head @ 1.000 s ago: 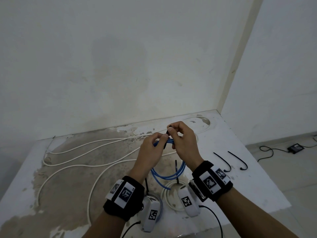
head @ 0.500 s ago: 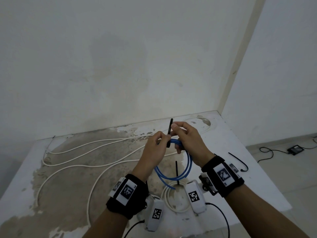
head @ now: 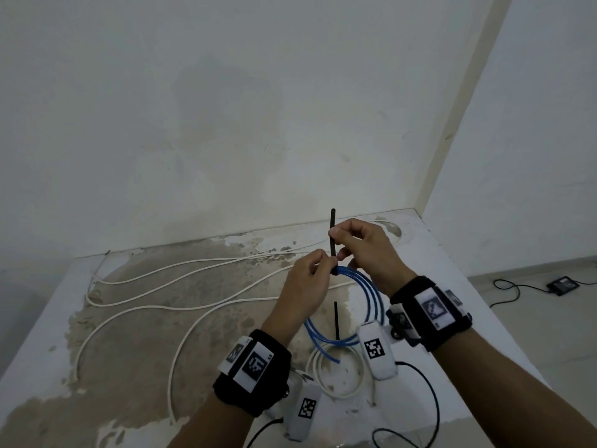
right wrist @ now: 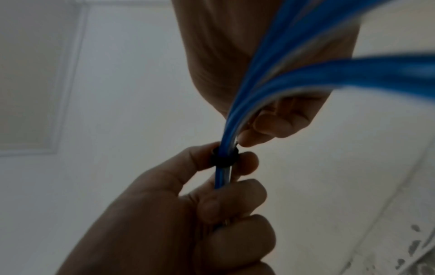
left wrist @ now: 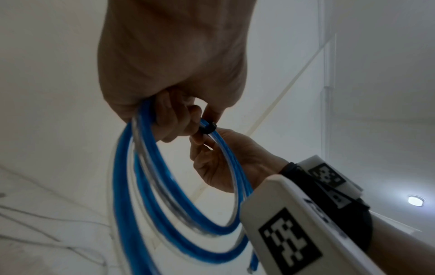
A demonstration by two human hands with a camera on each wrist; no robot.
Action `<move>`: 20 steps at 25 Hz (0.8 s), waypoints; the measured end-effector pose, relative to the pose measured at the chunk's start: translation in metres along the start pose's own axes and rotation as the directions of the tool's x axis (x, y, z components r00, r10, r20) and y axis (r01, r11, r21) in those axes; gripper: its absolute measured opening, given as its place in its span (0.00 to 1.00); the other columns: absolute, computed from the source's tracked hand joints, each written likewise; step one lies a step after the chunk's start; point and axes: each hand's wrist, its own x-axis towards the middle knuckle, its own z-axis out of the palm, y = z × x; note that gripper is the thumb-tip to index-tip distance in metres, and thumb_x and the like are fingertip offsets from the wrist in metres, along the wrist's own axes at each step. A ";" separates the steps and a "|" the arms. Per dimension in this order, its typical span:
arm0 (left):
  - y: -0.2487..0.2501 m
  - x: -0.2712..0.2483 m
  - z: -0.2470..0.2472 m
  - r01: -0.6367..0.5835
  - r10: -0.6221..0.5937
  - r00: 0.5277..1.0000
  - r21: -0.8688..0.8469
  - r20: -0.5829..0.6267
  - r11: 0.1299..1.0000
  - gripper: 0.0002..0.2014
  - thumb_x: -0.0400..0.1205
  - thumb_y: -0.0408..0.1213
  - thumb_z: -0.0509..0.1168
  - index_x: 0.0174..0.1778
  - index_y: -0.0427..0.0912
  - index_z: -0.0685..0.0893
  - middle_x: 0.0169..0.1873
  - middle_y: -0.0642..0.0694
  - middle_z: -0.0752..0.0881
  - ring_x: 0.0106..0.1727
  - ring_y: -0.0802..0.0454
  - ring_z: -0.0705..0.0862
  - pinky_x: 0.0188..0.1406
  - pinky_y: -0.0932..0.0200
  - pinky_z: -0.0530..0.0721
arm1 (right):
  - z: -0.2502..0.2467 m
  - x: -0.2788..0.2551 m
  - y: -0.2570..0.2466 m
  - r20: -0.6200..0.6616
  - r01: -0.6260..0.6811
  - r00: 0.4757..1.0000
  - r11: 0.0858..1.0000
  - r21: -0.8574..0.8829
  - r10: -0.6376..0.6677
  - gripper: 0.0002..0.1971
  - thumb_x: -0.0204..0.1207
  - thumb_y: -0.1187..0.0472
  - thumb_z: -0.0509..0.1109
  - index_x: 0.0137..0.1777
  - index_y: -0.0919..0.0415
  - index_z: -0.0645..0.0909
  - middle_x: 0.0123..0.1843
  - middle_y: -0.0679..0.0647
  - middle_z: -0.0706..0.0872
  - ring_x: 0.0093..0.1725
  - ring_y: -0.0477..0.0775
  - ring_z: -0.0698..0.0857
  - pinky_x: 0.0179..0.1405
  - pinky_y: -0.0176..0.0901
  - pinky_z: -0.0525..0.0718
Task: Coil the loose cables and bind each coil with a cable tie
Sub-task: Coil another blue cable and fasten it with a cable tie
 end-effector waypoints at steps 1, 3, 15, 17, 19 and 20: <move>0.000 0.001 0.000 0.009 -0.009 1.000 -0.005 0.006 1.000 0.19 0.84 0.40 0.59 0.26 0.48 0.68 0.23 0.50 0.68 0.23 0.56 0.64 0.29 0.55 0.62 | 0.000 0.000 0.000 -0.003 0.011 1.000 1.000 -0.010 -0.011 0.09 0.82 0.58 0.72 0.48 0.65 0.86 0.42 0.54 0.86 0.31 0.49 0.86 0.24 0.43 0.79; -0.001 0.002 -0.001 0.044 -0.044 0.999 -0.011 0.012 0.999 0.19 0.85 0.41 0.59 0.26 0.48 0.69 0.22 0.52 0.68 0.20 0.58 0.64 0.26 0.56 0.61 | 0.001 -0.003 0.000 0.018 0.017 1.000 0.999 -0.036 -0.016 0.11 0.82 0.56 0.71 0.49 0.65 0.86 0.43 0.58 0.88 0.31 0.49 0.86 0.24 0.41 0.80; -0.003 -0.002 -0.007 0.080 -0.080 0.997 -0.008 0.003 0.997 0.12 0.85 0.41 0.61 0.37 0.42 0.75 0.17 0.59 0.79 0.18 0.64 0.72 0.25 0.62 0.65 | 0.005 -0.010 0.009 0.053 0.097 0.995 0.980 -0.174 -0.089 0.08 0.82 0.62 0.71 0.42 0.64 0.85 0.41 0.63 0.88 0.33 0.51 0.88 0.29 0.31 0.82; 0.001 -0.007 -0.008 0.057 -0.056 0.998 -0.037 0.016 0.998 0.12 0.86 0.39 0.59 0.37 0.40 0.72 0.23 0.55 0.85 0.19 0.53 0.71 0.24 0.63 0.65 | 0.008 -0.011 0.010 0.031 0.091 0.996 0.989 -0.116 -0.088 0.08 0.82 0.64 0.70 0.42 0.66 0.83 0.38 0.64 0.85 0.33 0.51 0.87 0.24 0.28 0.78; 0.001 -0.007 -0.010 0.078 -0.076 0.996 -0.050 0.055 0.996 0.12 0.87 0.40 0.58 0.37 0.42 0.71 0.33 0.53 0.86 0.24 0.49 0.74 0.24 0.63 0.65 | 0.010 -0.011 0.012 0.018 0.073 0.997 0.994 -0.085 -0.072 0.08 0.82 0.65 0.70 0.43 0.68 0.83 0.36 0.60 0.84 0.31 0.48 0.85 0.22 0.27 0.77; -0.002 -0.007 -0.012 0.095 -0.091 0.993 -0.043 0.074 0.995 0.13 0.87 0.41 0.58 0.37 0.43 0.71 0.26 0.46 0.82 0.19 0.52 0.73 0.23 0.62 0.65 | 0.012 -0.012 0.013 0.012 0.057 0.998 0.996 -0.066 -0.056 0.08 0.82 0.65 0.70 0.44 0.69 0.84 0.36 0.59 0.84 0.30 0.47 0.85 0.22 0.27 0.77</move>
